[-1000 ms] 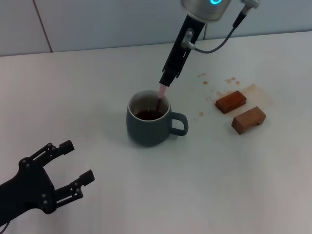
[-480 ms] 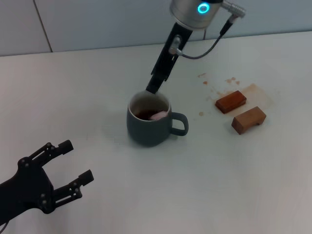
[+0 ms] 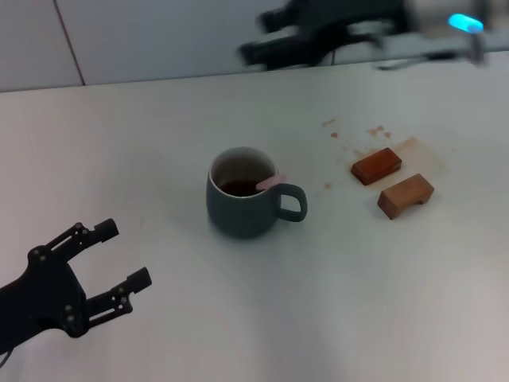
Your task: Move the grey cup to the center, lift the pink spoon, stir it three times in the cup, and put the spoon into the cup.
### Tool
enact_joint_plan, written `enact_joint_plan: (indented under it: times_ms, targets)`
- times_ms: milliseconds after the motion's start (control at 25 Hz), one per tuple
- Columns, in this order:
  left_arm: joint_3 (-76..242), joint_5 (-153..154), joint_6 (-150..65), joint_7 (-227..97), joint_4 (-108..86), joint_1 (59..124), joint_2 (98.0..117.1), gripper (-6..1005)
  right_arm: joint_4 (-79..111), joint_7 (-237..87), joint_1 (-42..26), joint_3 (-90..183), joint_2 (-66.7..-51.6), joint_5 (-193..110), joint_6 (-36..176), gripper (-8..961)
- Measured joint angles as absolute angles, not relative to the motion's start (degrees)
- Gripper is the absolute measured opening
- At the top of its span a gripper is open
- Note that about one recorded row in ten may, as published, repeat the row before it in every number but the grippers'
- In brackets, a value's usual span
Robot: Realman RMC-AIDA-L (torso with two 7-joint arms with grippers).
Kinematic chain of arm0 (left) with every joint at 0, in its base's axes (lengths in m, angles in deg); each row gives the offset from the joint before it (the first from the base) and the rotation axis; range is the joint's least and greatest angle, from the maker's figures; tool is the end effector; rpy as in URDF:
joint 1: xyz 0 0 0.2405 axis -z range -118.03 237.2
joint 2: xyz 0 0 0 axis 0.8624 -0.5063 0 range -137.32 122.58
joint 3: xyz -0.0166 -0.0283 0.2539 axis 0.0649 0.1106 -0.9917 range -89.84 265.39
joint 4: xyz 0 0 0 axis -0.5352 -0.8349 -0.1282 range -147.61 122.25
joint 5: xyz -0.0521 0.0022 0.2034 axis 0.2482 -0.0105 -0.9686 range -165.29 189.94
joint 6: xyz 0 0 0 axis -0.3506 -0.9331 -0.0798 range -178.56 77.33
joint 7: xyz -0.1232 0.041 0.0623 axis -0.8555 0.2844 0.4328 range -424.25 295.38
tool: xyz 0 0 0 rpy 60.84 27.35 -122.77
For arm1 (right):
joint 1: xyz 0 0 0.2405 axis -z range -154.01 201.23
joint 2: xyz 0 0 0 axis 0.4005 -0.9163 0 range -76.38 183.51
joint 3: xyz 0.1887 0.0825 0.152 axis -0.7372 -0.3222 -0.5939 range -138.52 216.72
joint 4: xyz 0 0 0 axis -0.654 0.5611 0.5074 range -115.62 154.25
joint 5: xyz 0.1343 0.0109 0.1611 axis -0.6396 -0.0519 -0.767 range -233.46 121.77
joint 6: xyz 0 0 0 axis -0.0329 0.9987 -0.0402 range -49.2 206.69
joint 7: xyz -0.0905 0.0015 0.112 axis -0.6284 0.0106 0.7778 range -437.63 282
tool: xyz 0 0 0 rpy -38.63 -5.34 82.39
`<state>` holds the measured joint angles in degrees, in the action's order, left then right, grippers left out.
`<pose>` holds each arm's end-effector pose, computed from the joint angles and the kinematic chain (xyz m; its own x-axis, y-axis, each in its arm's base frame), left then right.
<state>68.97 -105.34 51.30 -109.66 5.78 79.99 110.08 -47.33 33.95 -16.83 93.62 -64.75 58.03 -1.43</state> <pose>-0.3123 0.2405 -0.0057 0.6902 0.0982 0.7169 0.4089 -0.8703 -0.2745 0.1207 0.4079 0.0553 0.8717 -0.2297 -0.4329 -0.3771 -0.8786 -0.2932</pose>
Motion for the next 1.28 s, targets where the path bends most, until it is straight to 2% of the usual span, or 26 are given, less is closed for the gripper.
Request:
enact_joint_plan:
  times_ms: [80, 120, 160, 320, 400, 520, 640, 760, 800, 920, 1280]
  targets:
    - [69.0, -105.3, 51.2, -109.9, 5.8, 80.2, 110.03, 860, -42.0, 27.0, -12.6, 89.1, -63.98, 50.1, -3.1, 649]
    - [69.0, -105.3, 51.0, -110.3, 5.9, 80.4, 109.99, 860, -33.9, 20.6, -9.3, 85.6, -61.65, 43.6, -7.3, 650]
    - [69.0, -105.3, 50.9, -110.7, 6.0, 80.7, 109.97, 860, -33.9, 20.6, -9.3, 85.6, -61.65, 43.6, -7.3, 651]
    - [69.1, -105.3, 50.7, -111.3, 6.0, 81.2, 109.91, 860, -17.5, 10.7, -5.9, 80.9, -56.03, 39.6, -15.4, 657]
    - [69.1, -105.3, 50.7, -111.3, 6.0, 81.2, 109.91, 859, -12.9, 4.2, -3.5, 79.9, -54.80, 40.3, -15.9, 661]
    - [68.5, -105.4, 50.6, -115.6, 7.5, 83.0, 109.16, 859, -12.9, -3.5, 0.4, 79.6, -54.98, 46.5, -15.2, 732]
    - [68.5, -105.4, 50.6, -115.6, 7.5, 83.0, 109.16, 859, -12.8, -4.9, 0.8, 79.5, -55.01, 49.7, -14.8, 803]
    - [67.7, -105.5, 50.6, -118.1, 8.9, 83.8, 108.62, 859, -12.7, -5.5, 0.7, 79.7, -54.92, 52.4, -14.8, 810]
    - [64.2, -105.8, 49.1, -123.3, 11.9, 85.6, 107.62, 859, -12.9, -5.7, 0.6, 79.8, -54.94, 52.6, -14.9, 813]
    - [61.3, -106.6, 46.6, -126.4, 14.2, 87.3, 106.91, 859, -13.2, -6.4, 0.7, 79.9, -55.11, 52.7, -15.1, 815]
    - [60.5, -109.1, 46.2, -130.0, 16.3, 90.9, 105.60, 859, -14.0, -6.6, 1.2, 79.5, -55.07, 53.4, -16.8, 815]
